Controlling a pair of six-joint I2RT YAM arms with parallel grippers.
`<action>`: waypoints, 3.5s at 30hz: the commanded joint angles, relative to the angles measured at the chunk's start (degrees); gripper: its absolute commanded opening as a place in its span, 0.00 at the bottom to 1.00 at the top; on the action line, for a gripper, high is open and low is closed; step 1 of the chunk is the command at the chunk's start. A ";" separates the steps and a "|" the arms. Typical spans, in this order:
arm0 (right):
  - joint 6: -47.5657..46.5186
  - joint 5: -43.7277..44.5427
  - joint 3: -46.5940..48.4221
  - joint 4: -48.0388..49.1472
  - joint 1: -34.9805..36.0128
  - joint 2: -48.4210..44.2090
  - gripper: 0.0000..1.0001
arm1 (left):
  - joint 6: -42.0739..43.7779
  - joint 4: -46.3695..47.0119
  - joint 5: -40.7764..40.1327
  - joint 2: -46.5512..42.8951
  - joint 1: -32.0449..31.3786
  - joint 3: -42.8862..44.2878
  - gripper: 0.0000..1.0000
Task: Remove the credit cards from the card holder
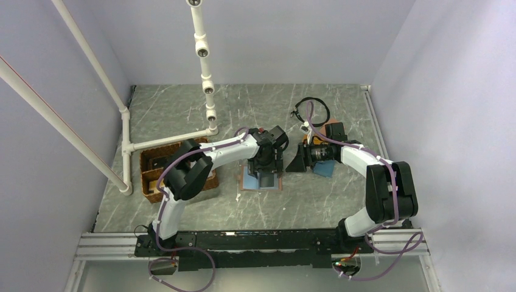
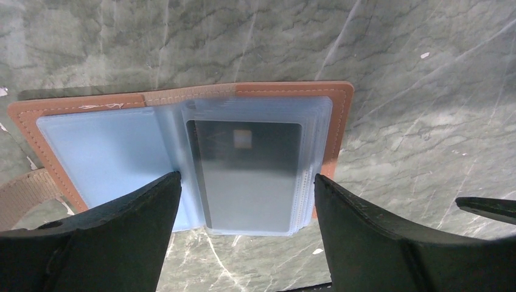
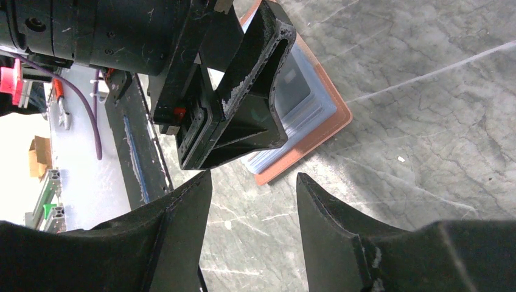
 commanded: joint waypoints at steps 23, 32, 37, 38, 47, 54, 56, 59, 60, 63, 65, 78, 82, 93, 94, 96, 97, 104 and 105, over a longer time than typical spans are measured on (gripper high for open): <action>-0.79 -0.22 0.50 1.12 -0.20 -0.78 0.56 | -0.81 1.78 -1.41 -4.00 -0.39 -2.54 0.76; -0.79 -0.34 0.27 1.30 -0.19 -1.18 0.56 | -0.86 4.27 0.23 -5.96 -0.41 -4.76 0.78; -0.96 -0.43 0.06 1.37 -0.19 -1.71 0.56 | -0.55 6.63 1.71 -6.96 -0.36 -6.10 0.79; -0.95 -0.43 -0.01 1.43 -0.19 -1.82 0.56 | -0.55 7.06 1.82 -7.36 -0.39 -6.48 0.79; -1.06 -0.62 -0.12 1.47 -0.19 -1.92 0.56 | -0.22 8.18 2.30 -8.80 -0.35 -7.65 0.84; -1.08 -0.70 -0.17 1.47 -0.21 -2.06 0.56 | 0.53 7.86 2.43 -8.69 -0.28 -7.44 0.87; -1.11 -0.78 -0.20 1.47 -0.19 -2.10 0.56 | 0.83 7.05 2.01 -8.52 -0.28 -7.05 0.88; -1.15 -0.79 -0.08 1.39 -0.19 -1.97 0.56 | 1.16 5.46 1.27 -7.83 -0.15 -6.14 0.89; -1.15 -0.79 -0.06 1.39 -0.19 -2.00 0.56 | 1.27 5.01 1.16 -7.55 -0.09 -5.79 0.89; -1.15 -0.71 -0.12 1.41 -0.19 -1.96 0.56 | 1.64 4.26 1.34 -6.92 0.00 -5.19 0.89; -1.19 -0.70 -0.12 1.40 -0.19 -1.89 0.56 | 1.78 4.29 1.52 -6.68 0.01 -5.05 0.89; -1.23 -0.68 -0.07 1.34 -0.19 -1.88 0.56 | 2.39 4.60 2.89 -5.75 0.10 -4.52 0.89; -1.23 -0.88 0.12 1.29 -0.19 -1.64 0.56 | 2.52 4.75 2.89 -5.80 0.11 -4.68 0.89; -1.23 -0.88 -0.03 1.30 -0.19 -1.80 0.56 | 3.18 3.86 2.85 -4.58 0.60 -3.75 0.89; -1.23 -0.78 -0.06 1.36 -0.19 -1.83 0.56 | 3.30 3.75 2.81 -4.43 0.70 -3.65 0.89; -1.23 -0.83 -0.03 1.38 -0.19 -1.84 0.56 | 3.48 3.49 2.57 -4.06 0.74 -3.42 0.89; -1.23 -0.87 -0.04 1.38 -0.19 -1.86 0.56 | 3.63 3.32 2.54 -3.85 0.80 -3.27 0.89; -1.32 -0.88 -0.03 1.27 -0.19 -1.85 0.56 | 4.19 2.28 2.41 -2.26 1.04 -2.13 0.82; -1.40 -0.86 -0.03 1.21 -0.19 -1.79 0.56 | 4.24 2.35 2.33 -2.35 1.02 -2.36 0.79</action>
